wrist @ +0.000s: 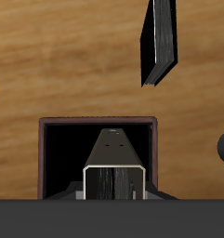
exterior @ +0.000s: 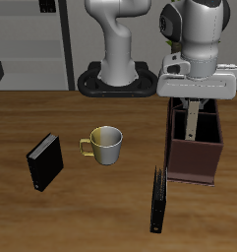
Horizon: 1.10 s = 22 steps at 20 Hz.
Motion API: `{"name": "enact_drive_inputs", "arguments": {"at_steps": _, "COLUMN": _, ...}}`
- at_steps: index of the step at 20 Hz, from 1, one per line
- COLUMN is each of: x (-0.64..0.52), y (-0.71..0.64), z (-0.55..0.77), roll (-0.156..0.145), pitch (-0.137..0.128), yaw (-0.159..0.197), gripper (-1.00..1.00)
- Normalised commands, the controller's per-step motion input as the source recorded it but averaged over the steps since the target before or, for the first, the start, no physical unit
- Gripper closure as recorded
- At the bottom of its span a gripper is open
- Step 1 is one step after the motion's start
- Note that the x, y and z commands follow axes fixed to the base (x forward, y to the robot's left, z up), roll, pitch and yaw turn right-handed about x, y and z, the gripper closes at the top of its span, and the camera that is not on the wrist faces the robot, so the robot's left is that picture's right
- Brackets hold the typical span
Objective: Place the yellow book into the left desk caddy's right compartment
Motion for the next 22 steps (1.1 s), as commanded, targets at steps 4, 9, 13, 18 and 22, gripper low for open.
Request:
{"name": "enact_drive_inputs", "arguments": {"at_steps": 4, "x": -0.07, "y": 0.13, "z": -0.37, "roll": 0.034, "pitch": 0.041, "yaw": -0.007, "gripper": 1.0}}
{"name": "enact_drive_inputs", "arguments": {"at_steps": 9, "x": -0.04, "y": 0.24, "z": -0.46, "roll": 0.046, "pitch": 0.048, "yaw": 0.018, "gripper": 1.0}}
{"name": "enact_drive_inputs", "arguments": {"at_steps": 13, "x": 0.06, "y": 0.11, "z": -0.43, "roll": 0.014, "pitch": 0.039, "yaw": 0.019, "gripper": 1.0}}
{"name": "enact_drive_inputs", "arguments": {"at_steps": 18, "x": 0.13, "y": 0.01, "z": -0.31, "roll": -0.023, "pitch": 0.041, "yaw": 0.027, "gripper": 1.0}}
{"name": "enact_drive_inputs", "arguments": {"at_steps": 22, "x": 0.06, "y": -0.01, "z": -0.18, "roll": 0.004, "pitch": 0.05, "yaw": -0.013, "gripper": -1.0}}
